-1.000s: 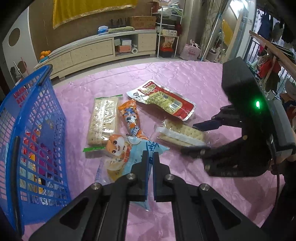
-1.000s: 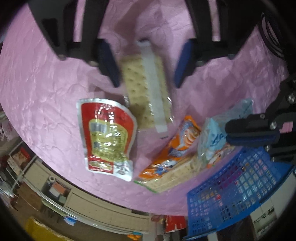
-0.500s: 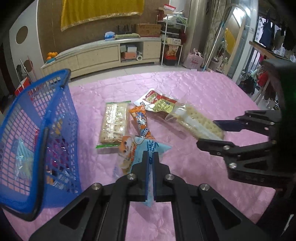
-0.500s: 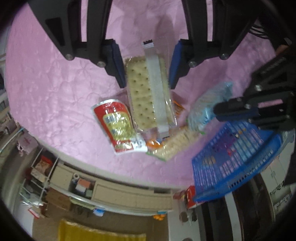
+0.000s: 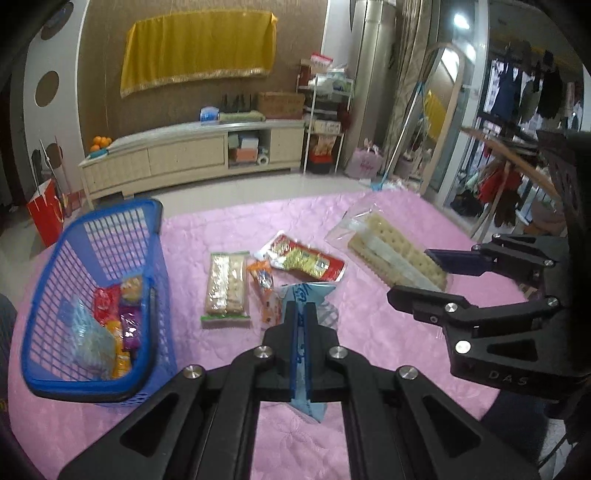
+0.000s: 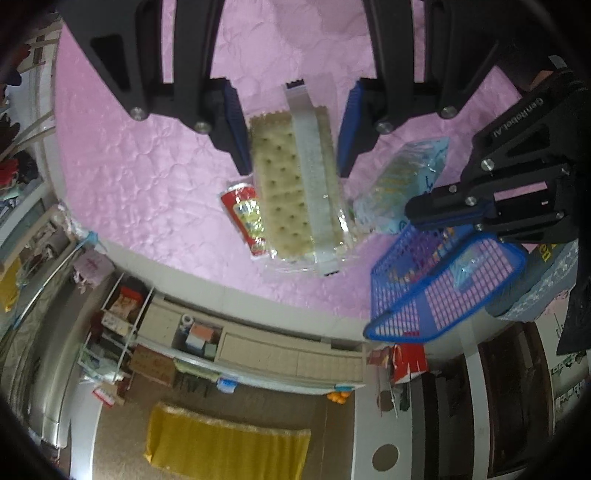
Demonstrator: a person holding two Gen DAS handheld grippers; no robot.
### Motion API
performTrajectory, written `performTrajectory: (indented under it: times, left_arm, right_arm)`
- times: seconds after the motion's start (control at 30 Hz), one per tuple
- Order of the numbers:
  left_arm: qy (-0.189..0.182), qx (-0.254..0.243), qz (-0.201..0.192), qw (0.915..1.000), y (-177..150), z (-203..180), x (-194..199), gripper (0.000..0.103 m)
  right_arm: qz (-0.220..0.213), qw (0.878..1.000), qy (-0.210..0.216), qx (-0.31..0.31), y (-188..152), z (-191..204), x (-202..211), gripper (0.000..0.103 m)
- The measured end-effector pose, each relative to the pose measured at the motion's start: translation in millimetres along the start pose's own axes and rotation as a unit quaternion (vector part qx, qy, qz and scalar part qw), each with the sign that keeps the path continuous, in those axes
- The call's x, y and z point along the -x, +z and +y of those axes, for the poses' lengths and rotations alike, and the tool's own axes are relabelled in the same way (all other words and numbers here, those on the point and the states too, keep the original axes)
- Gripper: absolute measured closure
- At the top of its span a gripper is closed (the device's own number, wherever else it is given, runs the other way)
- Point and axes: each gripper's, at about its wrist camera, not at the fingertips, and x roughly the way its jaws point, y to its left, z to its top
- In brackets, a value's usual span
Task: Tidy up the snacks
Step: 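Carry the Dan Huang Su packet and cracker pack over the basket with both grippers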
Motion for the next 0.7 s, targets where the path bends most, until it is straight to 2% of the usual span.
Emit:
performTrajectory:
  times: [0.27, 0.57, 0.7]
  left_arm:
    - [-0.012, 0.009, -0.034, 0.9993, 13, 27, 47, 0.101]
    - [0.011, 0.033, -0.066, 0.9972, 25, 73, 93, 0.102]
    - [0.043, 0.016, -0.084, 0.9955, 36, 88, 107, 0.102]
  right_arm:
    - [-0.034, 0.999, -0.001, -0.002, 25, 27, 23, 0.053]
    - [-0.05, 0.998, 0.04, -0.002, 50, 70, 24, 0.053]
    - [-0.06, 0.997, 0.056, 0.003, 67, 88, 21, 0.053]
